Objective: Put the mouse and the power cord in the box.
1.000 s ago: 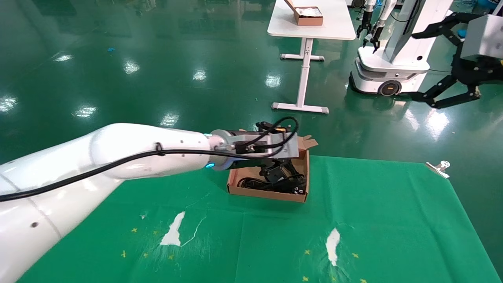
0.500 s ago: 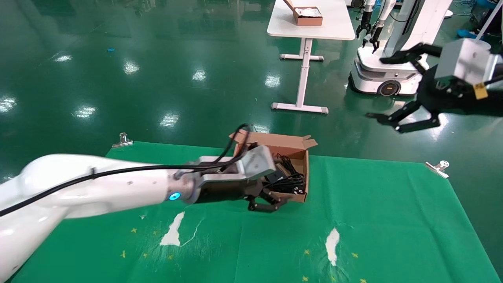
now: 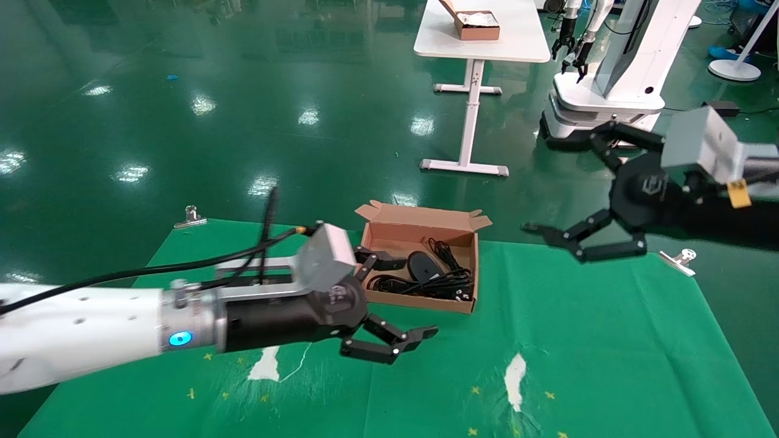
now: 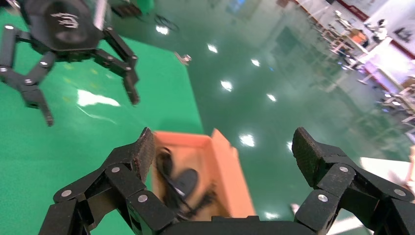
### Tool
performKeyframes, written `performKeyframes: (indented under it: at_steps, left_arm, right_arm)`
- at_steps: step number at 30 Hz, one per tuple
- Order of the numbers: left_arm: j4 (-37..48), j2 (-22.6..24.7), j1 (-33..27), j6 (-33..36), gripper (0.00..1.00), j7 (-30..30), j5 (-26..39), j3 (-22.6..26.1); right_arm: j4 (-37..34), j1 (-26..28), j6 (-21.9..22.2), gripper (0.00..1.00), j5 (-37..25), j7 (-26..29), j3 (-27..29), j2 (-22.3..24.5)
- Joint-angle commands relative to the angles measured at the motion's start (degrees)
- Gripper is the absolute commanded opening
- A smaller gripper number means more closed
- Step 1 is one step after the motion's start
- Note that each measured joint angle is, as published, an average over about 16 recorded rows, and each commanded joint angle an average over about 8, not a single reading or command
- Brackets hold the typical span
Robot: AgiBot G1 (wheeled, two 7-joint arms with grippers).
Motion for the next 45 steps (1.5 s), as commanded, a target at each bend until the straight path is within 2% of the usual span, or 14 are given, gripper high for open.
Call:
performKeyframes:
  at_steps: [1,23,28,34,45]
  left_arm:
    - [-1.2,-1.5,1.4,1.8,1.0,-0.5,-1.2,-2.1]
    - [-13.9,-17.6,16.2,21.6,1.0,-5.6,-14.0,-24.9]
    - [-15.9,-20.2,18.6,24.8,1.0,-6.4,-16.0,-28.7]
    - [-16.5,-21.1,19.4,26.2,1.0,-6.5,-16.8,-30.4]
    - [-16.2,-20.7,19.0,25.5,1.0,-6.5,-16.5,-29.4]
  right_arm:
    - [2.3,-2.2,-0.2,1.0,1.5,1.9,0.7,0.5]
    - [27.4,-25.9,-2.4,1.0,17.7,22.2,8.4,5.8]
    - [32.1,-30.3,-2.8,1.0,20.6,25.8,9.8,6.8]
    - [34.7,-32.8,-3.1,1.0,22.4,27.3,10.6,7.4]
    - [33.4,-31.6,-2.9,1.0,21.6,26.6,10.3,7.1]
